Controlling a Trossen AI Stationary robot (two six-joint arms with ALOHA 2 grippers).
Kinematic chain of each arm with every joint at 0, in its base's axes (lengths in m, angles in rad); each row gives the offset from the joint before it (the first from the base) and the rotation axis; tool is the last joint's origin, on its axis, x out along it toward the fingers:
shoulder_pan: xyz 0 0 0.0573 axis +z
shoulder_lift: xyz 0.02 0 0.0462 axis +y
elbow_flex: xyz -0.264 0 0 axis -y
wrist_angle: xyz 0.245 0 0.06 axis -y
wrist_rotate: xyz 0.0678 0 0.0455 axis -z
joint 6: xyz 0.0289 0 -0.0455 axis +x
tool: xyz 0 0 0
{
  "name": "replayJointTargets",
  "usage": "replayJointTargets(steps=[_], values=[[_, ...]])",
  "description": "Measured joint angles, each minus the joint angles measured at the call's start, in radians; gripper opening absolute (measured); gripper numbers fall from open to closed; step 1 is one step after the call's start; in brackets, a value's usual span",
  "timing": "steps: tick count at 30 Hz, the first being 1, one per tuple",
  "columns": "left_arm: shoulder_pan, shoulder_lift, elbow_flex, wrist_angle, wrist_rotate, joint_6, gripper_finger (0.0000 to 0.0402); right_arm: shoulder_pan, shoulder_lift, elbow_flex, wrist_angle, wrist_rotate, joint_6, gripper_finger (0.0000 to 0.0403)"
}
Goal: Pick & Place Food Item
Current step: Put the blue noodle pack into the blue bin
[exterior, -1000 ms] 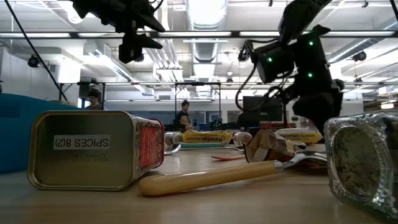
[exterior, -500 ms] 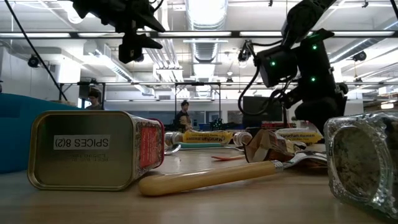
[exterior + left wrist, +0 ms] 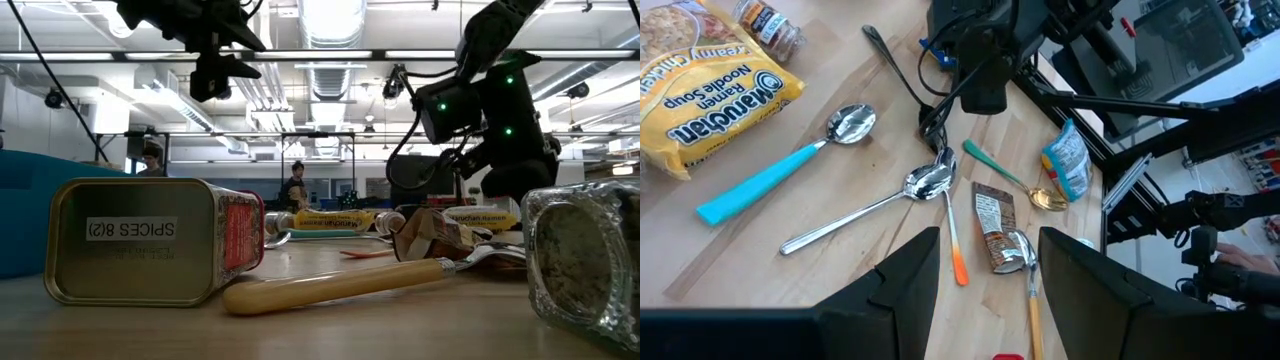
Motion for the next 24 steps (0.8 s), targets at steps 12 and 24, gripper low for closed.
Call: replayJointTargets(steps=[12,24], values=[[0.0,0.0,0.0,-0.001,0.0,-0.003,0.0178,0.002,-0.002,-0.063,0.081,-0.063,0.004,0.0158],[0.0,0.0,0.0,-0.008,0.0,-0.007,0.0178,0.002,0.0,-0.056,0.09,-0.063,-0.052,0.0017]])
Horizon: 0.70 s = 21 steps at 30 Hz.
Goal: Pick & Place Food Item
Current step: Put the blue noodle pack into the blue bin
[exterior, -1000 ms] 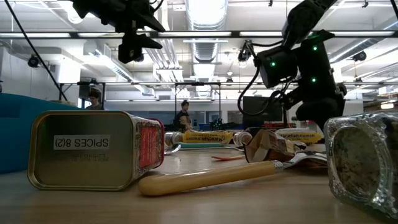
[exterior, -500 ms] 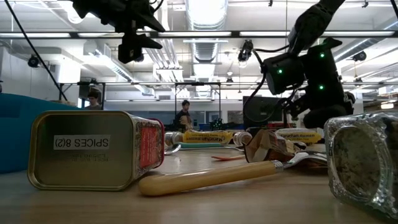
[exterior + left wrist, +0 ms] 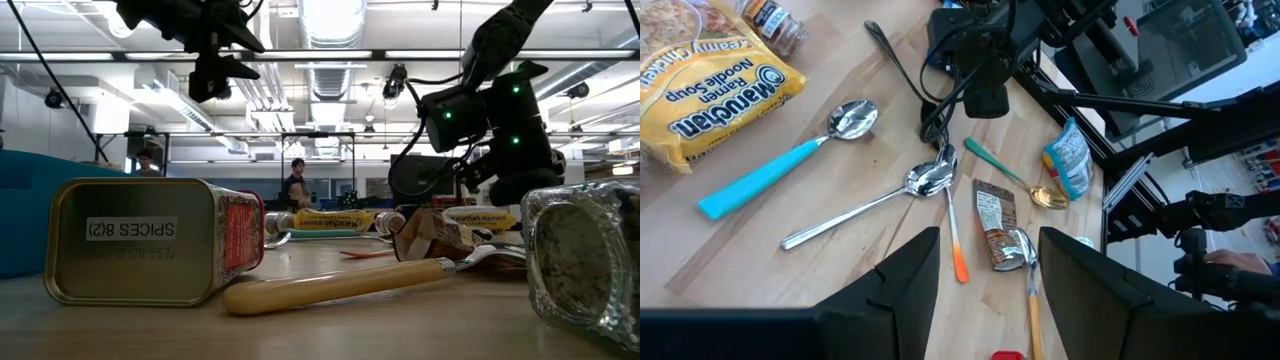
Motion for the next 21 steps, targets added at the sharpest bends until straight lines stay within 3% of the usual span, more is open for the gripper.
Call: replayJointTargets(steps=[10,21], values=[[0.0,0.0,0.0,-0.024,0.0,-0.001,0.0178,0.016,-0.024,0.014,-0.004,-0.062,-0.016,0.0008],[0.0,0.0,0.0,-0.022,0.0,0.002,0.0178,0.058,-0.231,0.075,0.004,-0.194,-0.029,0.0008]])
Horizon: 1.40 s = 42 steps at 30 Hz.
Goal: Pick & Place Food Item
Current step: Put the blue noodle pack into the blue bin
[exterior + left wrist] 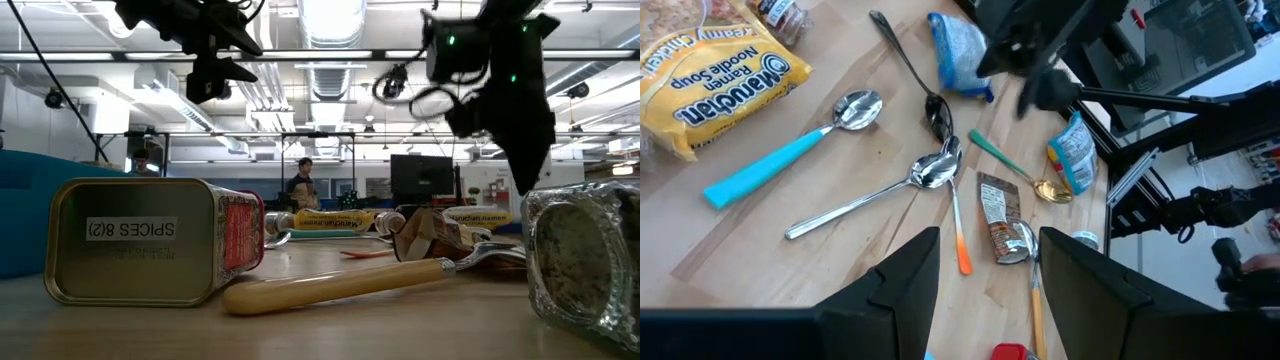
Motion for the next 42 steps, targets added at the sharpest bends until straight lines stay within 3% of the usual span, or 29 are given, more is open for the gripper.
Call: replayJointTargets(steps=[10,19,23,34,42], values=[[0.0,0.0,0.0,0.003,0.0,0.003,0.0178,0.009,-0.136,0.0,0.001,0.055,-0.036,0.0008],[0.0,0.0,0.0,0.003,0.0,0.006,0.0178,0.049,-0.051,-0.002,0.068,-0.008,-0.073,0.002],[0.0,0.0,0.0,0.002,0.0,0.006,0.0178,0.06,0.007,-0.002,0.095,-0.008,-0.088,0.0067],[0.0,0.0,0.0,0.002,0.0,0.006,0.0178,0.064,0.188,0.01,0.104,0.068,-0.311,0.0266],[0.0,0.0,0.0,0.001,0.0,0.005,0.0178,0.073,0.288,0.014,0.099,0.126,-0.454,0.032]])
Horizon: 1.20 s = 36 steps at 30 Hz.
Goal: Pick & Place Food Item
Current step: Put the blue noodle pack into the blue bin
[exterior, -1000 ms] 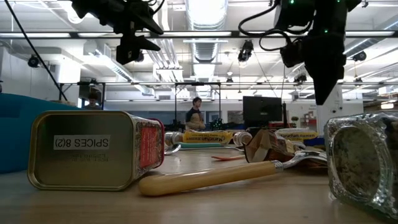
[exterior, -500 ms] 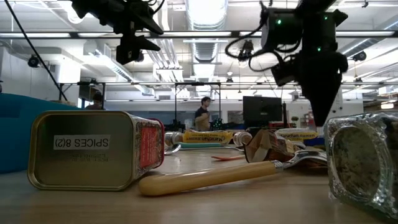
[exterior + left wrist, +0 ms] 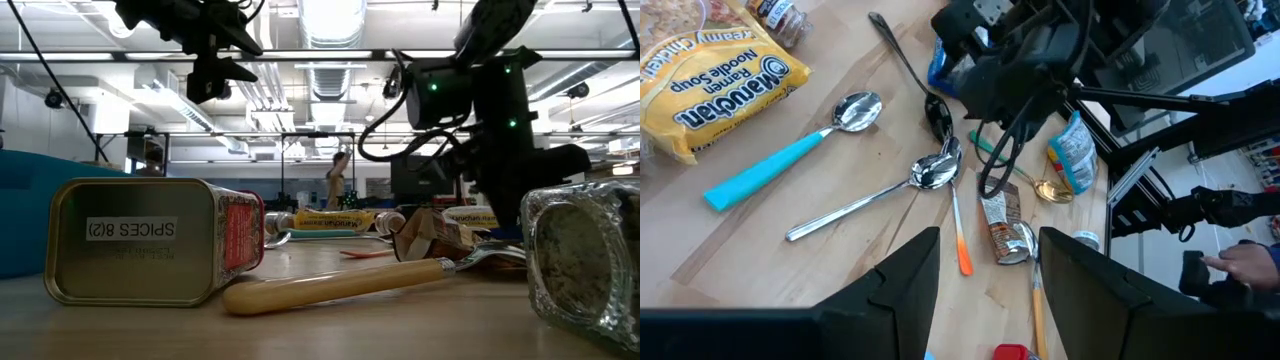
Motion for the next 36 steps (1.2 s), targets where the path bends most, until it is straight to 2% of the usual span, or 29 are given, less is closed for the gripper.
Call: replayJointTargets(steps=[13,16,19,28,34,36], values=[[0.0,0.0,0.0,-0.001,0.0,0.001,0.0178,0.001,-0.023,-0.006,0.009,0.152,-0.064,0.0322],[0.0,0.0,0.0,-0.001,0.0,0.001,0.0178,0.002,-0.011,-0.004,0.009,0.156,-0.069,0.0308],[0.0,0.0,0.0,-0.002,0.0,0.001,0.0178,0.001,-0.001,-0.004,0.01,0.147,-0.067,0.0275],[0.0,0.0,0.0,-0.017,0.0,0.001,0.0178,0.001,0.009,-0.005,0.011,0.131,-0.035,0.0141],[0.0,0.0,0.0,-0.017,0.0,0.001,0.0178,0.0,0.011,-0.008,0.01,0.145,0.029,0.0031],[0.0,0.0,0.0,-0.017,0.0,0.001,0.0178,-0.001,0.012,-0.009,0.009,0.159,0.043,0.0017]])
